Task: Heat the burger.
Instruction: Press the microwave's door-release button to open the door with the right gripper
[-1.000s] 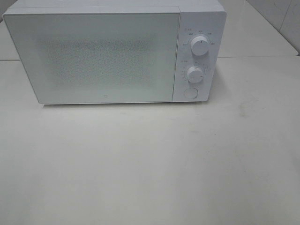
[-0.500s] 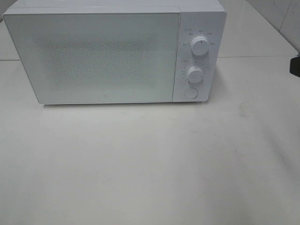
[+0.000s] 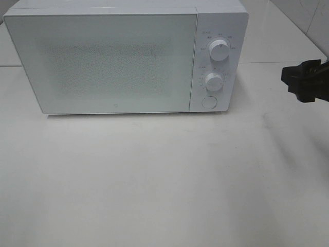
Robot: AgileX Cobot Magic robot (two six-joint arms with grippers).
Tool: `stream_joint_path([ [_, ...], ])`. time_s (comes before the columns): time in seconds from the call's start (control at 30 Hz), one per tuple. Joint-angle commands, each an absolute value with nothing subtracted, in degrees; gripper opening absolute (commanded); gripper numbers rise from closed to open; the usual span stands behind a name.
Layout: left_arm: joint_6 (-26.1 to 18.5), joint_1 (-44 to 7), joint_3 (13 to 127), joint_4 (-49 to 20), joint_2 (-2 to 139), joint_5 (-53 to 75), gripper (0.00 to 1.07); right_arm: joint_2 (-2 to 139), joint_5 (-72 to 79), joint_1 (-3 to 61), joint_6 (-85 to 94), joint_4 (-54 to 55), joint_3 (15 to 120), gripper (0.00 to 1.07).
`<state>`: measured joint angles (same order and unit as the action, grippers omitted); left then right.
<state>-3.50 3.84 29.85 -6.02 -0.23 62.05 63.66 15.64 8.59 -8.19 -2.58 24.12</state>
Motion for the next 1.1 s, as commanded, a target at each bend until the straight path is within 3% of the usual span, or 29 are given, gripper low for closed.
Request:
stream_joint_path([
  [0.03,-3.27,3.84,29.62,-6.19,-1.09,61.42,1.00,68.93,28.76,8.31,-7.10,-2.64,21.66,0.75],
  [0.53,-3.27,3.84,29.62,-6.19,-1.09,61.42,1.00,83.48,50.94,9.51,2.75,11.00,17.48,0.75],
  [0.6,-3.27,3.84,29.62,-6.19,-1.09,61.42,1.00,86.17,54.37,14.90,6.70,18.45,16.33,0.75],
  [0.8,-3.27,3.84,29.62,-6.19,-1.03,61.42,1.00,89.09,57.70,20.74,10.49,25.04,16.16,0.75],
  [0.87,-3.27,3.84,29.62,-6.19,-1.03,61.42,1.00,92.02,61.42,26.70,11.17,31.23,16.16,0.75],
  [1.1,-3.27,3.84,29.62,-6.19,-0.52,61.42,1.00,95.74,66.12,35.29,11.17,38.79,16.27,0.75],
])
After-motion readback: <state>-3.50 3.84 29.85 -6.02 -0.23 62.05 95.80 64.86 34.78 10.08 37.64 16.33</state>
